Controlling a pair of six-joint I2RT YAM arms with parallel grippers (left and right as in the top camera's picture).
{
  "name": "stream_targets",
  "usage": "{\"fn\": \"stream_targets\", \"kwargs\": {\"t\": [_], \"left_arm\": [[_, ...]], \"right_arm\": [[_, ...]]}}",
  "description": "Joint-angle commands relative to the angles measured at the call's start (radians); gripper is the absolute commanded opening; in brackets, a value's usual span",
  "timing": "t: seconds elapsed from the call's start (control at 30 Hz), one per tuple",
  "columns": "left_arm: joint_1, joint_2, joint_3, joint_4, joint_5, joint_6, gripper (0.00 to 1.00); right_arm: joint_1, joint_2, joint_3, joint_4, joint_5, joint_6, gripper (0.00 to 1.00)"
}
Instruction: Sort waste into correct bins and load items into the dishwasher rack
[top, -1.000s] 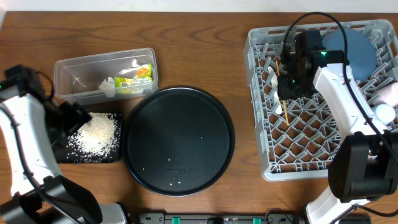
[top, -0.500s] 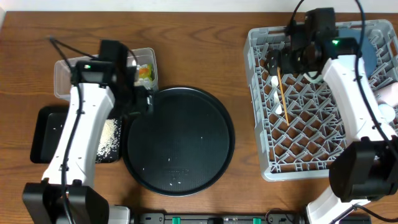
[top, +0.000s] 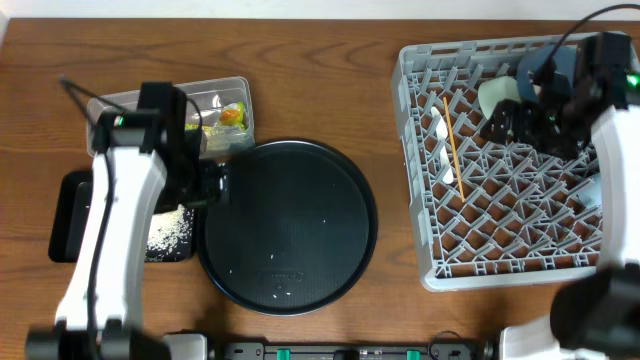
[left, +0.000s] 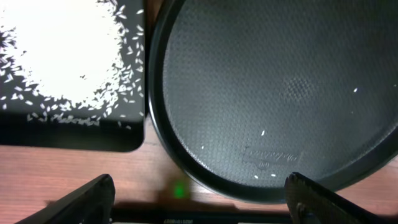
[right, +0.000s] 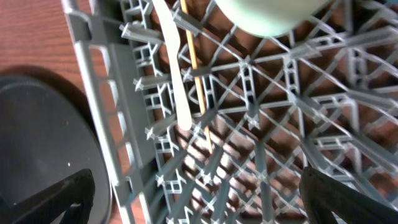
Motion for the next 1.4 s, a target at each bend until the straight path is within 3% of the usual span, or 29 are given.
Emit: {"fn": "stream_targets", "kwargs": {"t": [0.0,0.17,0.3,0.57,0.83,1.37], "left_arm": [[0.003,-0.155,-0.078,0.039,-0.009,-0.010,0.88],[0.003,-0.443,-0.250,0.138,-0.009,-0.036,0.88],[0.003,-0.691,-0.358,0.170,-0.008,-0.106,0.88],[0.003,-0.911,-0.385,0.241,-0.001,-0.123,0.88],[0.003,-0.925,-0.385,0.237,-0.001,-0.123,0.88],[0.003,-0.925,-0.385,0.237,-0.001,-0.123,0.89]], "right_arm": [[0.024,-0.152,-0.119,0.036,0.031,-0.001,0.99],[0.077,-0.497,-0.423,0.216,0.057,0.000,0.99],[0.100,-0.812,-0.622,0.267,0.175,0.069,0.99],[0.100,-1.196,-0.751,0.203,0.177,0.071,0.99],[0.100,-1.305,-0.751,0.077,0.177,0.071,0.99],[0.100,-1.305,-0.752,0.074,0.177,0.071,0.99]]}}
